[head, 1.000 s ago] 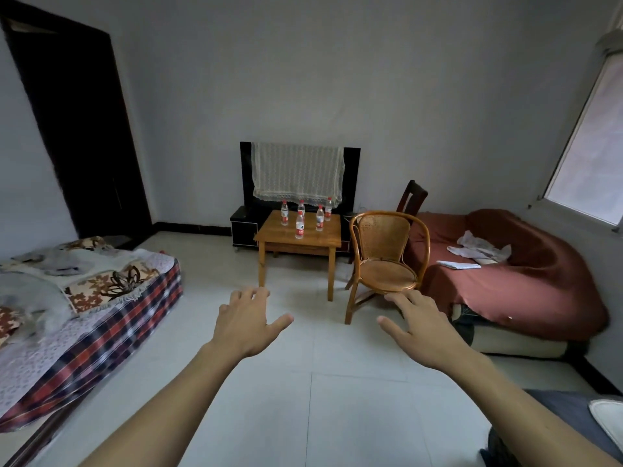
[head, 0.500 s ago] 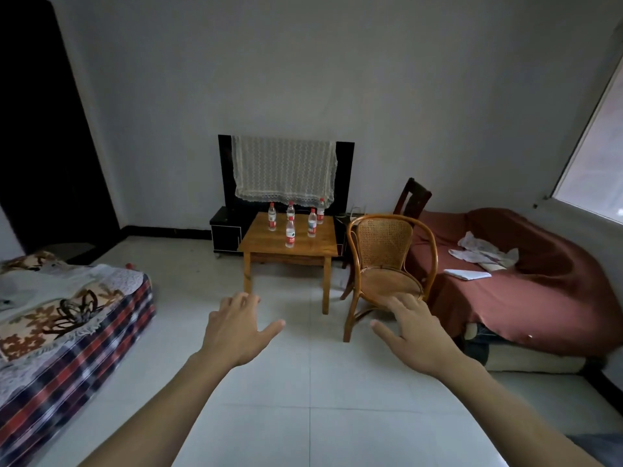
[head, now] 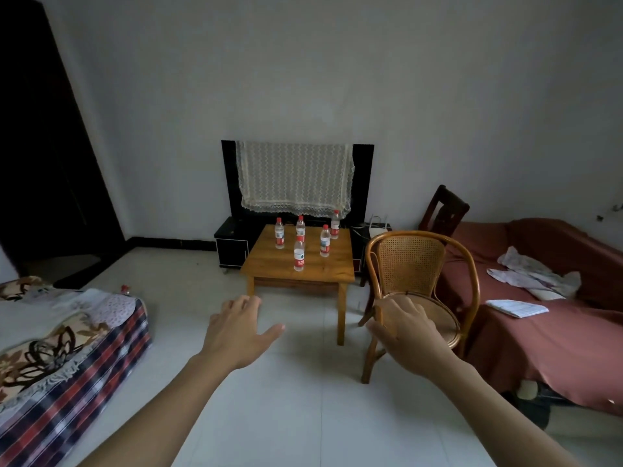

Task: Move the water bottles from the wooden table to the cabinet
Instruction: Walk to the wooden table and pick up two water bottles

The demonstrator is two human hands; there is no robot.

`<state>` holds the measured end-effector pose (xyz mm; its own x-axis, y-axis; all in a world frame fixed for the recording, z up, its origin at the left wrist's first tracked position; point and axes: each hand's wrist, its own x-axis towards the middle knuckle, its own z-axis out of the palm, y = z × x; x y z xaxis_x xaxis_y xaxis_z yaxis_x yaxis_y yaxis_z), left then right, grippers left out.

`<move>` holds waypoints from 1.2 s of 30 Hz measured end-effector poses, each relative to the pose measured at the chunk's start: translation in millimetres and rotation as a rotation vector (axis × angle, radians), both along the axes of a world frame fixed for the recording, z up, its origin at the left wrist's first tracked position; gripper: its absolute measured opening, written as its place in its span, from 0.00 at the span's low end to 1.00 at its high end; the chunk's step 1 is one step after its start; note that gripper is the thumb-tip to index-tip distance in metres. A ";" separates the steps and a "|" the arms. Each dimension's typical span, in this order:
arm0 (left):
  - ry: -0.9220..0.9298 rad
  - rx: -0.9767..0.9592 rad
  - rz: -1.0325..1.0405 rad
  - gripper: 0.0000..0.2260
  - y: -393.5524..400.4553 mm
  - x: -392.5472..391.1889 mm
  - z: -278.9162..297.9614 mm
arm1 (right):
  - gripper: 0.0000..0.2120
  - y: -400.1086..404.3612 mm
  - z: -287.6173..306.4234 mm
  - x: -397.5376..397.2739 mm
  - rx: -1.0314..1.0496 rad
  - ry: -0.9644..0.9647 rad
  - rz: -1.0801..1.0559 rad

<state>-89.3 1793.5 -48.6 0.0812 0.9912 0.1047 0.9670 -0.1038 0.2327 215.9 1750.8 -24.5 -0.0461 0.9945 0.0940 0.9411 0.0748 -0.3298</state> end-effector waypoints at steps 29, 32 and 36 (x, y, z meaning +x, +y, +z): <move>-0.076 -0.148 -0.092 0.31 488.1 -57.5 -77.0 | 0.23 462.4 -74.3 -79.7 -0.144 0.090 -0.069; -0.053 -0.170 -0.097 0.33 535.9 -45.2 -83.5 | 0.24 516.5 -86.3 -72.7 -0.171 0.101 -0.078; -0.048 -0.203 -0.057 0.35 603.8 -36.3 -82.7 | 0.27 592.2 -99.5 -65.5 -0.200 0.128 -0.100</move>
